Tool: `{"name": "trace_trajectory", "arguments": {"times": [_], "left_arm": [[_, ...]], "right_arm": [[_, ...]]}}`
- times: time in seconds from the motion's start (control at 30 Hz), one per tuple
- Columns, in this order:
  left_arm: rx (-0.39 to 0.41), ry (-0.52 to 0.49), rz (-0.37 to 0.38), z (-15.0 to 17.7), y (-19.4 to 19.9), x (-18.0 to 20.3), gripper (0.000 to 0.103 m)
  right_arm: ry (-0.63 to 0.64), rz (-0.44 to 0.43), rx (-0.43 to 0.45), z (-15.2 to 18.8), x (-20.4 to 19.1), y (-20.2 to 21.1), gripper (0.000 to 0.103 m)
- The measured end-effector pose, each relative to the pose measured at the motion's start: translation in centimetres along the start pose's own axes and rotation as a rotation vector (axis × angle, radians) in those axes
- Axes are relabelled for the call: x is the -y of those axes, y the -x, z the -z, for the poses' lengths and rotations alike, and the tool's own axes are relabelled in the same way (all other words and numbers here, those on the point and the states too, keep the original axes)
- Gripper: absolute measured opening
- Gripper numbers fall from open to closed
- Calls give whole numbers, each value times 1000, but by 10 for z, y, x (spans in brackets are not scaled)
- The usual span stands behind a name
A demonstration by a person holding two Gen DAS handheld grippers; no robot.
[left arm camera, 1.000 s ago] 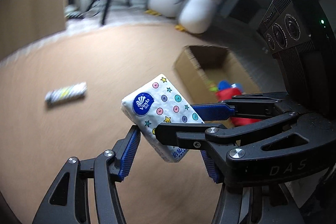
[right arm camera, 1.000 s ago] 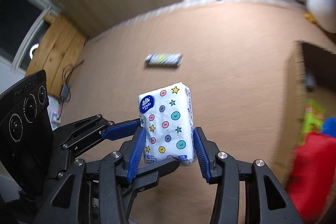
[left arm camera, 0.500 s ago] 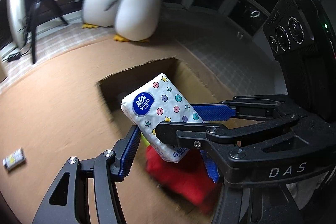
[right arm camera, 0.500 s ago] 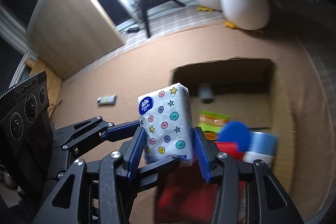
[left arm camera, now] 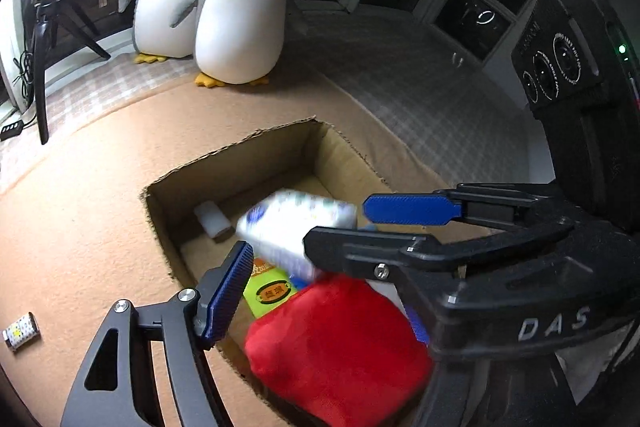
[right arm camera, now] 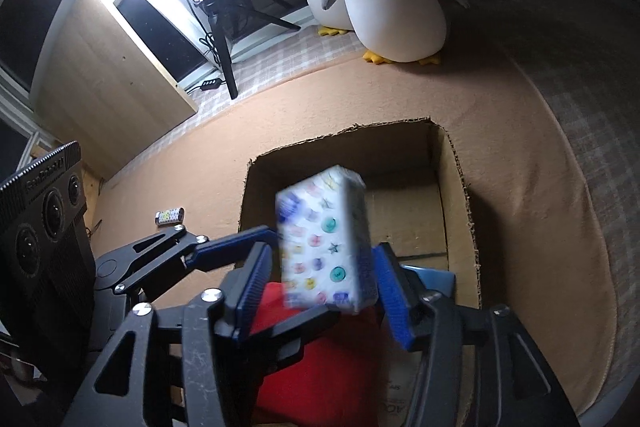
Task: Organize objects
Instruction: 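Carry the tissue packet with both tools into the box and release, then move the left tool to the patterned lighter and close on it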
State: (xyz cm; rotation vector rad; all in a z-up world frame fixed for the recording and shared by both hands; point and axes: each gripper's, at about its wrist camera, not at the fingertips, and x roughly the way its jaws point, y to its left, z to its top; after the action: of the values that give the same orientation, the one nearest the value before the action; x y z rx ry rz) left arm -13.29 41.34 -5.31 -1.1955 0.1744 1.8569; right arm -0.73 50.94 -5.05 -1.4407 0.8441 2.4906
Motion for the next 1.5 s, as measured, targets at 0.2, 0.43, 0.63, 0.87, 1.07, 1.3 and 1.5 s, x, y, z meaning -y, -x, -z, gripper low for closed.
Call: {"name": "trace_trajectory", "arguments": {"times": [0.2, 0.43, 0.63, 0.87, 1.07, 1.3, 1.5], "left_arm": [[20, 13, -17, 8, 17, -18, 74], [30, 54, -65, 24, 41, -53, 74], [35, 150, -124, 43, 66, -110, 74], [32, 270, -206, 68, 94, -185, 74], [17, 331, -271, 86, 104, -235, 74], [0, 373, -303, 86, 104, -276, 73], [-25, 442, -260, 87, 96, -309, 68]], "right_arm": [[-11, 10, 9, -2, -3, -3, 55], [-18, 9, 29, 0, -13, -2, 56], [-14, -7, 46, 6, -32, -2, 55], [14, -68, 28, 21, -68, -11, 55], [60, -85, -6, 38, -100, -20, 55], [46, -107, -25, 55, -115, -22, 55], [30, -94, -38, 68, -119, -21, 55]]}}
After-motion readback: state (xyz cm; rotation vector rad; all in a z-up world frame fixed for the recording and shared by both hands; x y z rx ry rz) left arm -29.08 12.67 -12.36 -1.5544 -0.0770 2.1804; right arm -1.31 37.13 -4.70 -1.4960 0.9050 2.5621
